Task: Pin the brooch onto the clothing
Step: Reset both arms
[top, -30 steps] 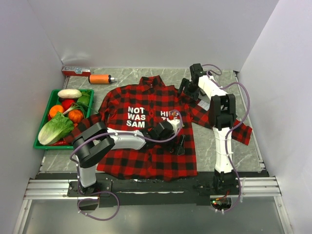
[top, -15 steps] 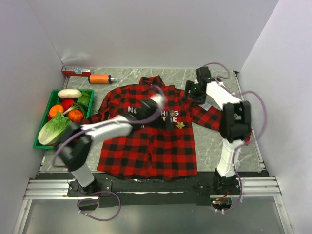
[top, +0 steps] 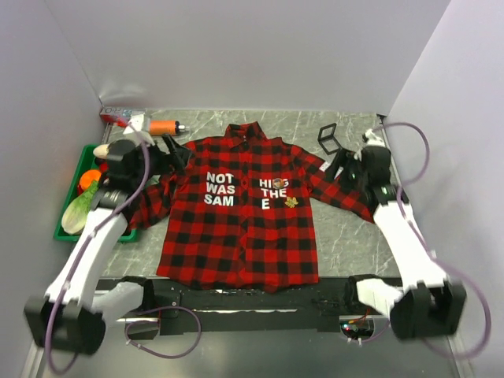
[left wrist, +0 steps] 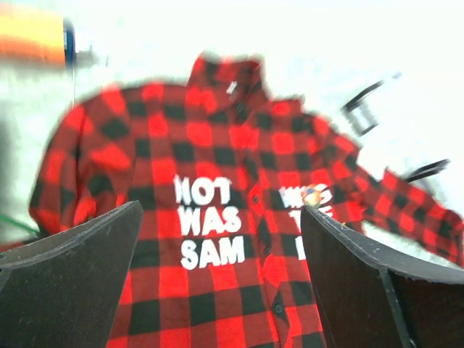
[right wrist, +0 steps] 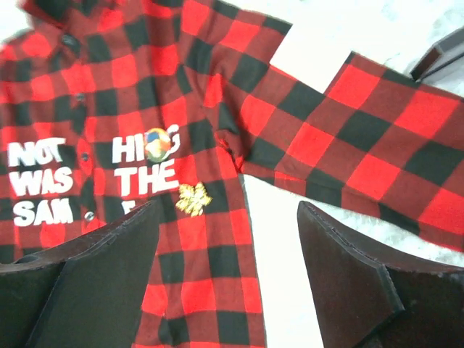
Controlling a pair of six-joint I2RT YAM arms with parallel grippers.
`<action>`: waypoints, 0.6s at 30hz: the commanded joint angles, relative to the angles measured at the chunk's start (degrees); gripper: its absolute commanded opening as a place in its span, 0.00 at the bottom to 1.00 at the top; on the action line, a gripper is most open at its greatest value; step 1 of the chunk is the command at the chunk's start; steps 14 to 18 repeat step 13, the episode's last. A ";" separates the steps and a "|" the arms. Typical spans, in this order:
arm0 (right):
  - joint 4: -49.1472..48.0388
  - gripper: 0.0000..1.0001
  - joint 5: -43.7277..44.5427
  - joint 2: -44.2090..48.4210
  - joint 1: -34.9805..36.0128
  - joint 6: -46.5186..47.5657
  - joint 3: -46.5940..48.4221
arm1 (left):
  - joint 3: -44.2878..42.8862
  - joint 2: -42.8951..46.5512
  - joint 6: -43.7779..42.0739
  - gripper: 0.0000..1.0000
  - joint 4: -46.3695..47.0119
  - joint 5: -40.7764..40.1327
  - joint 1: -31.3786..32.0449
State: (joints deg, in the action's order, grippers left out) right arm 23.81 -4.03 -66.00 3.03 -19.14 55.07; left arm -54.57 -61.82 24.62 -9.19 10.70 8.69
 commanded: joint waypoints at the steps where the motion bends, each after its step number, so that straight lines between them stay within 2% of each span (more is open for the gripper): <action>1: -6.23 0.84 3.24 13.49 0.31 0.94 -7.93 | 0.77 9.78 -3.53 0.96 -1.53 -1.80 0.36; 7: -5.45 0.85 5.61 20.99 0.40 4.19 -11.65 | 0.25 15.24 -1.60 0.96 -3.81 -3.93 0.37; 18: -4.74 0.85 5.09 22.05 0.40 4.81 -12.35 | -0.28 16.38 -0.63 0.96 -5.22 -4.81 0.36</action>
